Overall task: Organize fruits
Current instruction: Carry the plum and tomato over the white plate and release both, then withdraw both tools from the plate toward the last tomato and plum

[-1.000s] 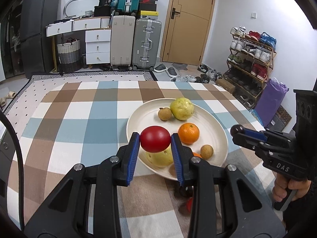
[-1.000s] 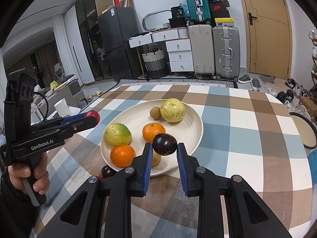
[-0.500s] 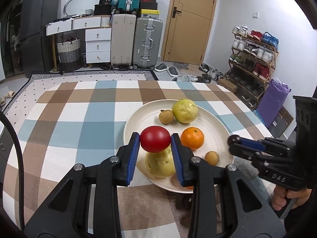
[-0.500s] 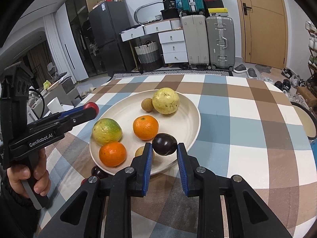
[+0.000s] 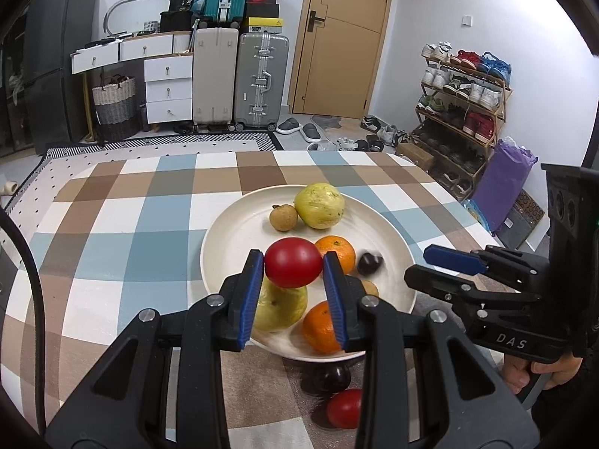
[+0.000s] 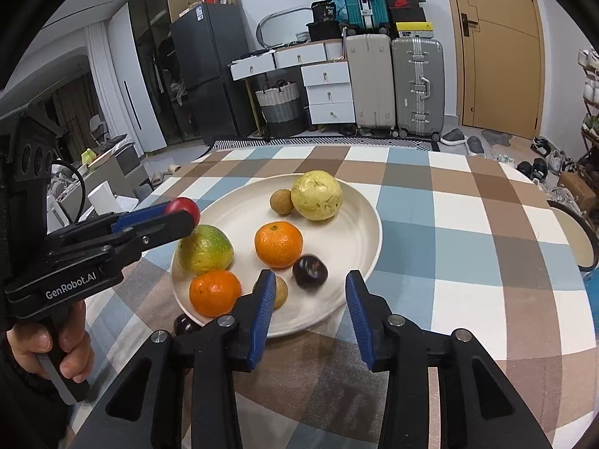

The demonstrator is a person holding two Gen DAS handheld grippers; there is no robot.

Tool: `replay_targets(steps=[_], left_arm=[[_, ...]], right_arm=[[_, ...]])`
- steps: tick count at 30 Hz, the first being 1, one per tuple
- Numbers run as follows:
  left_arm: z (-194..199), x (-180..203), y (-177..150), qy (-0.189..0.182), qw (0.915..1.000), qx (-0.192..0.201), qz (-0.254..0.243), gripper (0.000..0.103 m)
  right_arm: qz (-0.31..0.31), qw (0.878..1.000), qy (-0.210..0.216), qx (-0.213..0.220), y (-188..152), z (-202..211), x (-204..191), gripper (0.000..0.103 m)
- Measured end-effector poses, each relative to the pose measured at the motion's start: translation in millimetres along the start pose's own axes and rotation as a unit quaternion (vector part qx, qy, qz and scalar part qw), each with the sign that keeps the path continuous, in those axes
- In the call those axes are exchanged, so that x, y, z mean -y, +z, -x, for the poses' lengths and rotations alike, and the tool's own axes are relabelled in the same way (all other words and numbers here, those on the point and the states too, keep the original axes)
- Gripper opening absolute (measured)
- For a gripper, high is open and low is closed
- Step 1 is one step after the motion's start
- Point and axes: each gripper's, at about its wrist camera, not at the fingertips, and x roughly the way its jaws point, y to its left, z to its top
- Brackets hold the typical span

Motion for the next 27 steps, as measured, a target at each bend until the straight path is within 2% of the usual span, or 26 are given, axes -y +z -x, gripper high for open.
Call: replay_targets(steps=[5,8,11,12,13,17,19,22,27], left_arm=[[4,4,-1,-0.006,1.0,-0.001,-0.006,0.03],[8,3,-3,-0.005,1.0,-0.001,-0.007,0.039],[17,0,-5,0.003,1.0,0.006,-0.002,0.064],[19,-1,-5,0.005,1.0,0.008,-0.001,0.078],[22,-3,-6,0.008,0.9999,0.01,0.003,0.087],[33,-7,-8,0.012,0.9998,0.011,0.011,0.092],[39,-9,-10,0.017,0.9997,0.013,0.012,0.102],[47,-9,-16,0.02,0.9996,0.014,0.012,0.102],[51,-6,-29,0.026,0.9996,-0.002,0.008,0.102]], right_arm=[[0.004,1.0,-0.004,0.008,-1,6,0,0.047],[0.006,1.0,-0.005,0.008,-2,7,-1,0.048],[0.007,1.0,-0.003,0.007,-2,9,-2,0.052],[0.007,1.0,-0.002,0.008,-2,10,-3,0.057],[0.007,1.0,0.0,0.009,-2,11,-3,0.064],[0.007,1.0,0.01,0.016,-2,18,-5,0.079],[0.007,1.0,0.01,0.018,-3,21,-7,0.09],[0.004,1.0,0.009,0.017,-3,22,-8,0.1],[0.01,1.0,0.014,0.009,-5,22,-13,0.103]])
